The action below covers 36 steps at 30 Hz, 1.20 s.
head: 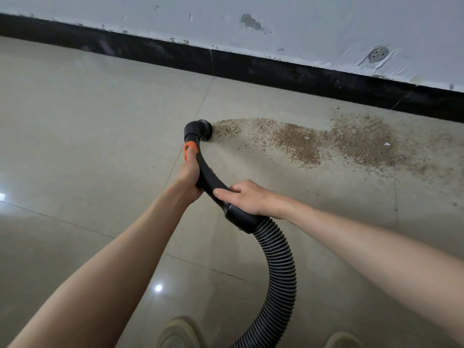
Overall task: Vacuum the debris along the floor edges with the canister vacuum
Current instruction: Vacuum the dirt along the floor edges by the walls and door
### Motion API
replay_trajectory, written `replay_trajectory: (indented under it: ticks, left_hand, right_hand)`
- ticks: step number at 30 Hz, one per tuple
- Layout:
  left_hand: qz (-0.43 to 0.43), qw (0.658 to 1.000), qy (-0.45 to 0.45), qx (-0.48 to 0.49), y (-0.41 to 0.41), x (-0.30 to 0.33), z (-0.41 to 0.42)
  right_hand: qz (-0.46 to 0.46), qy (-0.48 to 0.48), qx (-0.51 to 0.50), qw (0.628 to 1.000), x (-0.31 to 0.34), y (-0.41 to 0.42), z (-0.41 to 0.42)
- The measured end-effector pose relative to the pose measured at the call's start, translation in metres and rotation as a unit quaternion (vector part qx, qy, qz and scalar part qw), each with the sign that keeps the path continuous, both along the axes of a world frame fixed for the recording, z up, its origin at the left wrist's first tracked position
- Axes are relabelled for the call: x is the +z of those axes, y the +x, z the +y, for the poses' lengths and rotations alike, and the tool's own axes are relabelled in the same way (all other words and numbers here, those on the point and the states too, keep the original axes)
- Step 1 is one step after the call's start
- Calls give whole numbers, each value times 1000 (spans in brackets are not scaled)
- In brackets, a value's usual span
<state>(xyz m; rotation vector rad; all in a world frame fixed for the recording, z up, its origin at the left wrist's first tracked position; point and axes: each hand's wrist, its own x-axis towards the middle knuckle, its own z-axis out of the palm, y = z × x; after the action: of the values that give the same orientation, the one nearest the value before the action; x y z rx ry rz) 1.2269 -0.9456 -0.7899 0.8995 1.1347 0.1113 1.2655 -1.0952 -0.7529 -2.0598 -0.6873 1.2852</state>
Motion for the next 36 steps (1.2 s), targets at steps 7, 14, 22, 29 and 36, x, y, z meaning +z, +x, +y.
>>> replay_trajectory:
  ticks: [7, 14, 22, 29, 36]
  left_hand:
    - [3, 999, 33, -22, 21, -1, 21]
    - [15, 999, 35, -21, 8, 0, 4]
    - [10, 999, -15, -46, -18, 12, -27]
    - [39, 997, 4, -65, -26, 20, -48]
    - [48, 997, 33, -54, -47, 15, -68]
  right_hand:
    - [-4, 11, -31, 999, -12, 10, 24]
    - [-7, 7, -25, 1000, -17, -1, 8]
    - [-18, -4, 4, 1000, -13, -17, -36]
    - [43, -6, 7, 999, -2, -24, -61]
    - [153, -3, -13, 988, 2, -34, -86]
